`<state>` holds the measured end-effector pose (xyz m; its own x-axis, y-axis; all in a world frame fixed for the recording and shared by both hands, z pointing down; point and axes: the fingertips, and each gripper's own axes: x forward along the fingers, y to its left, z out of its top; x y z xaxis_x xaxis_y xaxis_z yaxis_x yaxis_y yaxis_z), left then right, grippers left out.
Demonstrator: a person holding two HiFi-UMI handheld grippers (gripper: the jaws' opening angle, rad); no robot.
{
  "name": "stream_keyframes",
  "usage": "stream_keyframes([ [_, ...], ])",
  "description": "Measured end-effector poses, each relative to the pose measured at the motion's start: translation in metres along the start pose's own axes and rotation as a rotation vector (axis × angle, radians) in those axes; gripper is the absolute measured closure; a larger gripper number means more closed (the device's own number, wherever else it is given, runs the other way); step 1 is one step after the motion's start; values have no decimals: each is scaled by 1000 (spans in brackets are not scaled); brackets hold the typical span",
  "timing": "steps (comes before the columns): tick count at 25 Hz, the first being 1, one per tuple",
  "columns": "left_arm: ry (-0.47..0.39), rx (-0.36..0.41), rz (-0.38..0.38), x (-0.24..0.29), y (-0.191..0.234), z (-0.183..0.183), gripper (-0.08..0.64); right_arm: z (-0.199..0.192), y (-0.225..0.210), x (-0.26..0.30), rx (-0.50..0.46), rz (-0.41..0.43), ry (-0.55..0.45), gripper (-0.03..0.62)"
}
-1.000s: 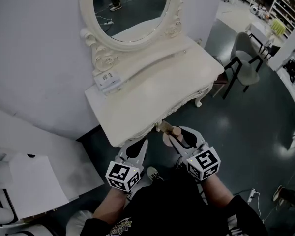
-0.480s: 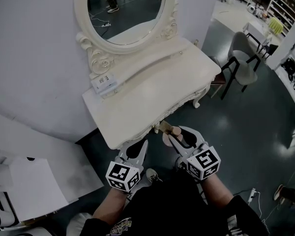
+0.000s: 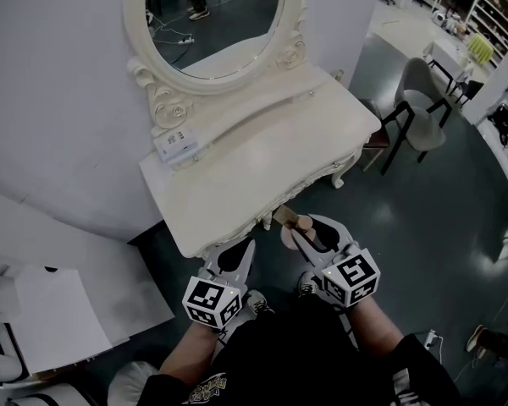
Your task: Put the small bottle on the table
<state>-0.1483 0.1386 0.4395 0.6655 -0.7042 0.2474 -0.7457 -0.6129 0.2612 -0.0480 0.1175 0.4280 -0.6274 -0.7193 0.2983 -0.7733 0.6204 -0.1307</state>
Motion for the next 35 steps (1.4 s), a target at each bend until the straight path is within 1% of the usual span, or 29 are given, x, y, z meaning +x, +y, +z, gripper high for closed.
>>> stream_keyframes([
  [19, -10, -12, 73, 53, -31, 10, 560, 4, -64, -12, -6, 73, 7, 425],
  [35, -4, -17, 117, 109, -66, 4, 560, 0, -123, -28, -10, 125, -1, 425],
])
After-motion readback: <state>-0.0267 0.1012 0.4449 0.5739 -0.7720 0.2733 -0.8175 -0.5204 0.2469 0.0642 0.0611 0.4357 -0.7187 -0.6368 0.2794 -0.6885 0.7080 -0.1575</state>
